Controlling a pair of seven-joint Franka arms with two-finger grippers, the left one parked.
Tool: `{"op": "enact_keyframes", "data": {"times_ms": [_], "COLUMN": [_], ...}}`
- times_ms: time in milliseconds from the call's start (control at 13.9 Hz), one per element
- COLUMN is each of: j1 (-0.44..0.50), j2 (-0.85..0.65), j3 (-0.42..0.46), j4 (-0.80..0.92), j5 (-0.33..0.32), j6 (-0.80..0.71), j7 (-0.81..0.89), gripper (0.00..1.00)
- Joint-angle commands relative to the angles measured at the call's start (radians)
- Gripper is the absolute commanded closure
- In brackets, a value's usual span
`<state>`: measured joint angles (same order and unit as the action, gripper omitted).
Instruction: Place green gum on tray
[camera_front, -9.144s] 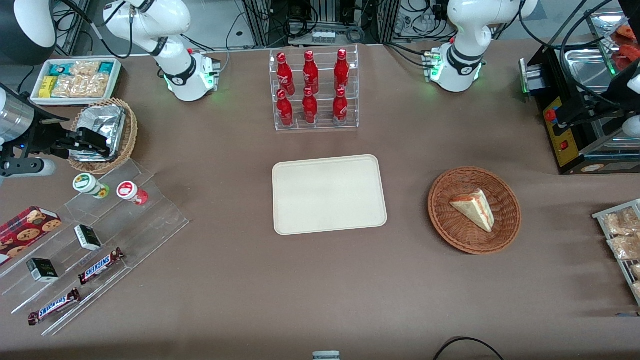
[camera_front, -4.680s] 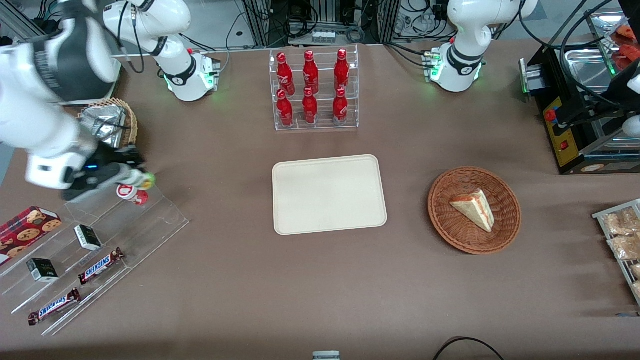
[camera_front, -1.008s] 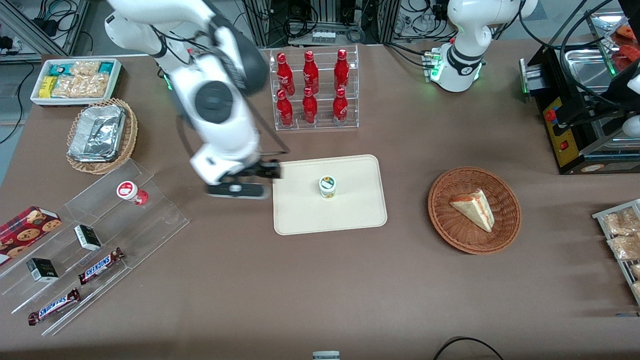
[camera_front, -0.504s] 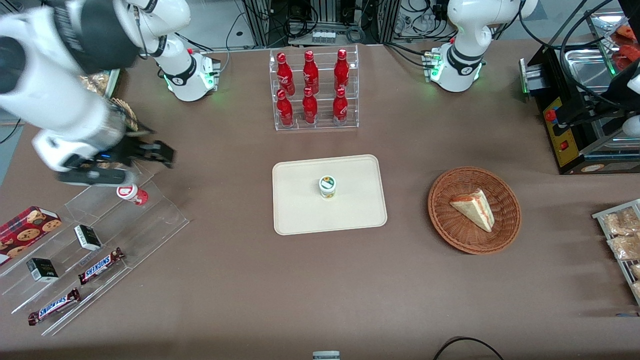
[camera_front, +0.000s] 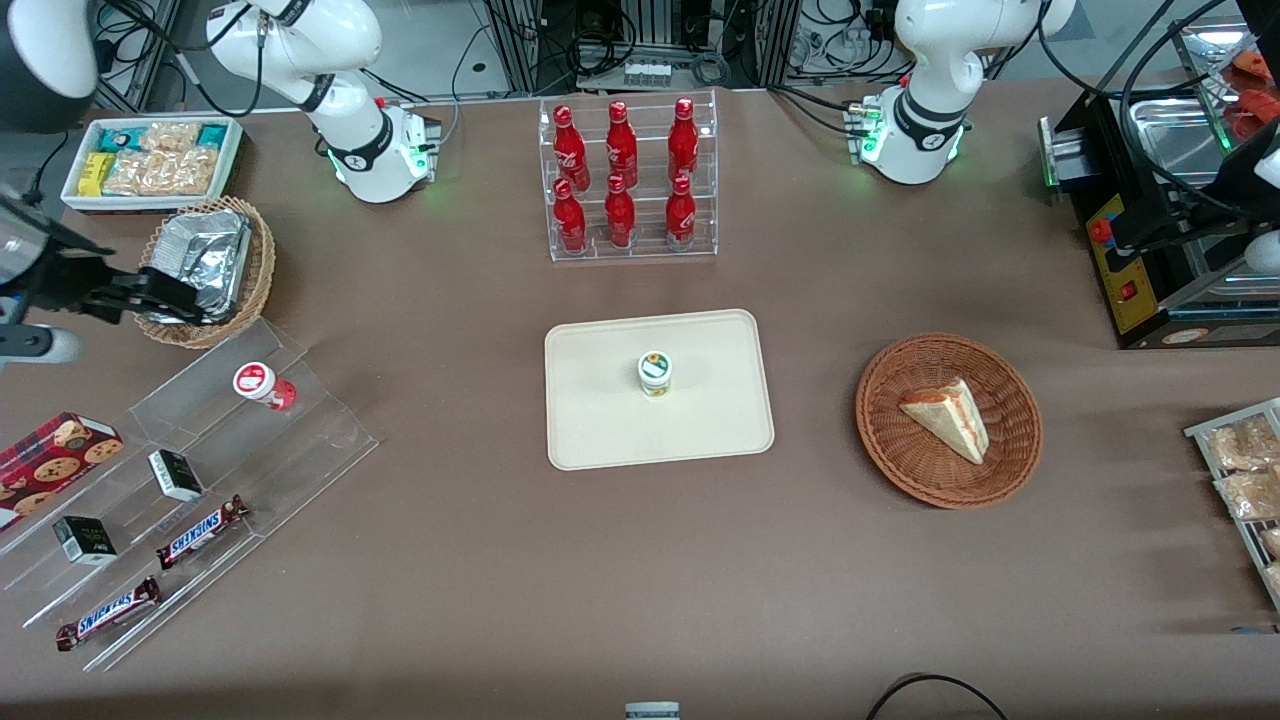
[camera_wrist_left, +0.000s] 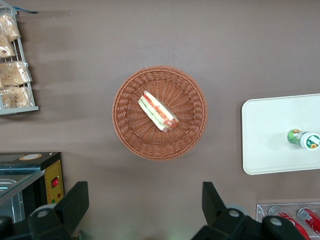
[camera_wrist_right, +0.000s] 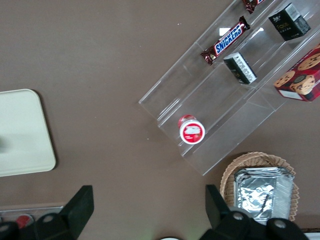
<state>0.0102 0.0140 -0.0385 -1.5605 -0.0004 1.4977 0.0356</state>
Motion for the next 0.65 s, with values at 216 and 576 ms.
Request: {"op": "enact_keyframes", "data": {"times_ms": [216,576], "j1": [-0.069,-0.062], "j2": [-0.003,0.003], "j3": [0.005,0.000], "j4": [0.002,0.004], "j5": [0.042,0.039], "j6": [-0.016,-0.014], "j7": [-0.152,-0.146], "gripper": [0.01,0.01]}}
